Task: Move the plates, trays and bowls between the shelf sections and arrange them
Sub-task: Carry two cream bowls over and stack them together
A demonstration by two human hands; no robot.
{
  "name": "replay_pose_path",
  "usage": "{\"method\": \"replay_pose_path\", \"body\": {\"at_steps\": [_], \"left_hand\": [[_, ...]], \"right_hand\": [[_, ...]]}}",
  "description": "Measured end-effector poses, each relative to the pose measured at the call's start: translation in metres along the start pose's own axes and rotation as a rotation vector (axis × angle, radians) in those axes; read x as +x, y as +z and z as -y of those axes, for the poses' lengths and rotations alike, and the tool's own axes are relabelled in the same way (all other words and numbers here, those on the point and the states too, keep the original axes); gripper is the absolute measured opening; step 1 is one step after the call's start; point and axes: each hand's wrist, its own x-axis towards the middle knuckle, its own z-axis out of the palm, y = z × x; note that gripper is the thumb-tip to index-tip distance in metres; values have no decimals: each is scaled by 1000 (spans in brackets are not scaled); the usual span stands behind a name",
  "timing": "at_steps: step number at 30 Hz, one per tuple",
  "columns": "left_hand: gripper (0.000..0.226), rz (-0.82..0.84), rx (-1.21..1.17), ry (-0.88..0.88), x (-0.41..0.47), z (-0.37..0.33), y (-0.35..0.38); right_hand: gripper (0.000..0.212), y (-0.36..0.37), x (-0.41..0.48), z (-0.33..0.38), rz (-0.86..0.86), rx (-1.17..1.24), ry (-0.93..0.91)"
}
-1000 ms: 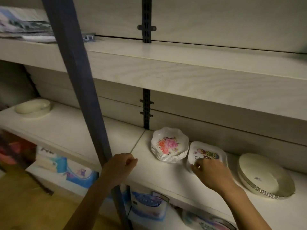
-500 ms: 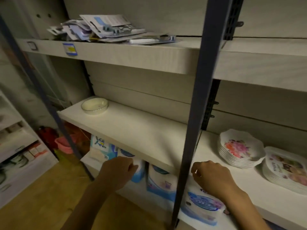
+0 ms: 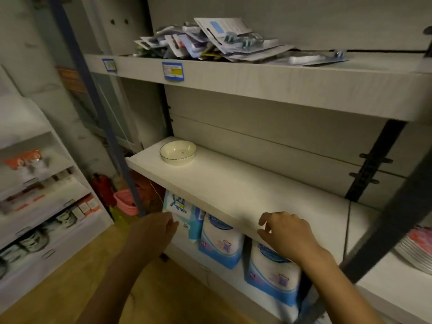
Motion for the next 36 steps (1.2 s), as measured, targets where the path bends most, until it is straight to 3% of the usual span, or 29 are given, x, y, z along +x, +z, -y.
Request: {"method": "replay_pose_path", "body": {"at_steps": [8,12,22,31,36], "left_hand": [[19,-27,-13,22,85,55,-4],[28,-51,-14,9,145,88,-9],[25,-91,-81,11,243,156,1],[21,50,-130,69,318,223,8],[34,122,-84,154,357,266,5]], "right_hand": [[37,10,105,41,-5,-10,-54],[37,11,172,60,-28,6,-60],[36,32,302,114,-35,45,12],[50,63,410,169,69,103,307],[43,73,449,186,81,26,485]]}}
